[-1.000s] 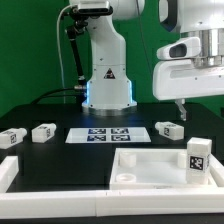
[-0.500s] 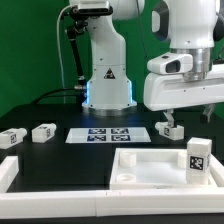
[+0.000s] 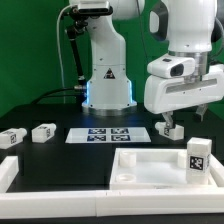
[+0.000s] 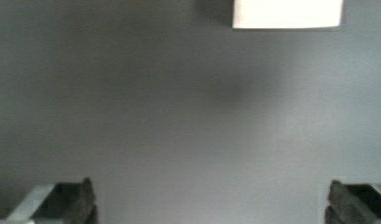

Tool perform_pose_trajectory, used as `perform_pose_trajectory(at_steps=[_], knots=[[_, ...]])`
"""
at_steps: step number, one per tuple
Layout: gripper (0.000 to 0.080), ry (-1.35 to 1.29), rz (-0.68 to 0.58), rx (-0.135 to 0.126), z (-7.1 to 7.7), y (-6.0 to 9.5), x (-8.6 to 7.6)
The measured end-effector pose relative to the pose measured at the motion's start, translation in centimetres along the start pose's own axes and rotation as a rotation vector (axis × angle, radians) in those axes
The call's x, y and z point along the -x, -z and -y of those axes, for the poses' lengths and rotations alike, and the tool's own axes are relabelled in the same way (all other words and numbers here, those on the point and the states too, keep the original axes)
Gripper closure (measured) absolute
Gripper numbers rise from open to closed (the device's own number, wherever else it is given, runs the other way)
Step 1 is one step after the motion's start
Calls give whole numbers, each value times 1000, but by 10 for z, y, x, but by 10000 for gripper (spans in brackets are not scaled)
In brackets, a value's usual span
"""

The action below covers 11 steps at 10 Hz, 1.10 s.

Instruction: Assemble square table

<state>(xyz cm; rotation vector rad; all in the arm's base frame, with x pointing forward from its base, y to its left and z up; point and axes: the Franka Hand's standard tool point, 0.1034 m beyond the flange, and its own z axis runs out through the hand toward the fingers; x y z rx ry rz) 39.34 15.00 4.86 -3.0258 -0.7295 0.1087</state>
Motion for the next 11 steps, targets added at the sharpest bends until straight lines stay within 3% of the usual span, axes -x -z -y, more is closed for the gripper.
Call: perform_pose_trajectory(at_steps=[1,2,3,4,5,7,9,11], knots=[[151,0,32,-5,6,-8,10],[151,-11,185,-32,17,-15,33],[151,22,290,-27,19,-16,39],[151,44,303,-9,14,-20,41],[151,28,382,-13,16,-20,49],[151,15,527,-15,16,-21,46],[151,-77,747,5,22,-24,42],[151,-84,841,9,21,-30,34]])
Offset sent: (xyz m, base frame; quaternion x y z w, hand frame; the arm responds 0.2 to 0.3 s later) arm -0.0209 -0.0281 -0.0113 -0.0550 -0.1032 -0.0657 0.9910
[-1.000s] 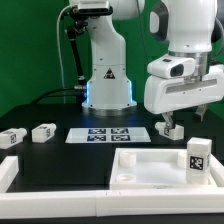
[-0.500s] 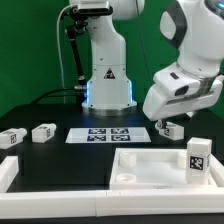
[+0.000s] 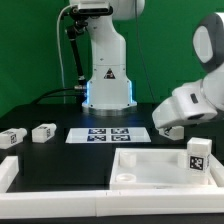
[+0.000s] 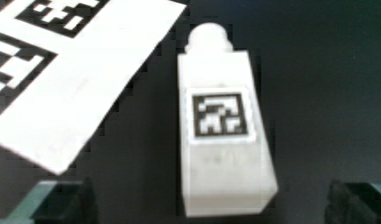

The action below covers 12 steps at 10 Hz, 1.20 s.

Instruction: Assemble square table

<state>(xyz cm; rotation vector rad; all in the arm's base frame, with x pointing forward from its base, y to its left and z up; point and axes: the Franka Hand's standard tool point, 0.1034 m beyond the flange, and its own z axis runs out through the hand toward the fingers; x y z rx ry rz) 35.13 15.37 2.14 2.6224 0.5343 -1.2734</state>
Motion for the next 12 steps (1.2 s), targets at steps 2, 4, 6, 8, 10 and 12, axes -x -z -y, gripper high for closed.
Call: perform_pose_trajectory(at_steps=[2,4,6,8,10,12], knots=[[151,-4,7,-4,-2,-1,0],[151,-17,8,-10,-3,-3,0],[151,-31,41,1,5,-19,4],[151,-31,51,9,1,-24,5],[260,-35,52,5,-1,-24,5],[408,-38,52,1,-2,-24,5]])
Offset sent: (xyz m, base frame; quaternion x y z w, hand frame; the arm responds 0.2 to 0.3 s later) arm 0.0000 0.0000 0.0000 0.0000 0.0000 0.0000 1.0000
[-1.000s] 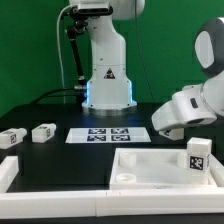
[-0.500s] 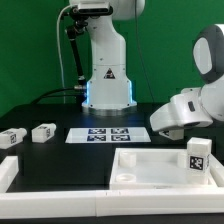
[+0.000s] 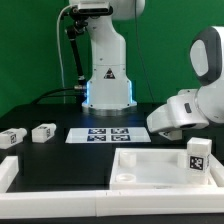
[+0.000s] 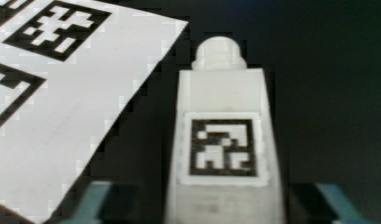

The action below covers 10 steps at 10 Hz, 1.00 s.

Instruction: Assemble square table

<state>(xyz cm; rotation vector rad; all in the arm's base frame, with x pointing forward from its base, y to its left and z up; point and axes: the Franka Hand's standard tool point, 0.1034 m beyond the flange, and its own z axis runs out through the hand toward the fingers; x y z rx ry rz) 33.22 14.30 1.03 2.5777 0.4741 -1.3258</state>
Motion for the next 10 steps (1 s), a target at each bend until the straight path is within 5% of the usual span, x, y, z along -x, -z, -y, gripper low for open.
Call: perform_pose_trajectory(at_steps=[1,8,10], knots=[[511,-1,0,-2,-1,0,0],[511,-7,5,-18,-8,4,2],[510,-39,-47,-57,-35,65,20]])
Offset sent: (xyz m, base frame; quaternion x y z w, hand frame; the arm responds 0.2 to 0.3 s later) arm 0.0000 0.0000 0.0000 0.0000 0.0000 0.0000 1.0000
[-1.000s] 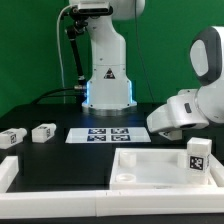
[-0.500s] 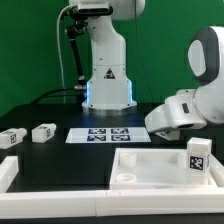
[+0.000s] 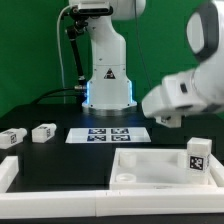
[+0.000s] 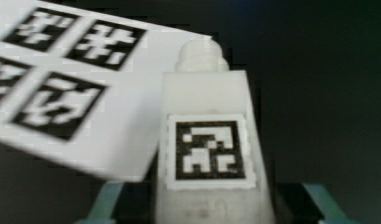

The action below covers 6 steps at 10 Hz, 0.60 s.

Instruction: Assemble square table

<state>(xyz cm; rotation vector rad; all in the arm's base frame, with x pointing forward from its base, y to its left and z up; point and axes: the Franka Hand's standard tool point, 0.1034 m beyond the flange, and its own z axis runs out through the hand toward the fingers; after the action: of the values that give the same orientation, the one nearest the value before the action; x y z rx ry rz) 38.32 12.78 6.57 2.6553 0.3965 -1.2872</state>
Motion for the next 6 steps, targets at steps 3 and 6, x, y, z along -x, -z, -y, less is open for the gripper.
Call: perform_pose_trajectory(at_steps=[3,6], knots=[[509,-10,-63,-52,-41,50,36],[509,-12,-297,-59,-45,54,32]])
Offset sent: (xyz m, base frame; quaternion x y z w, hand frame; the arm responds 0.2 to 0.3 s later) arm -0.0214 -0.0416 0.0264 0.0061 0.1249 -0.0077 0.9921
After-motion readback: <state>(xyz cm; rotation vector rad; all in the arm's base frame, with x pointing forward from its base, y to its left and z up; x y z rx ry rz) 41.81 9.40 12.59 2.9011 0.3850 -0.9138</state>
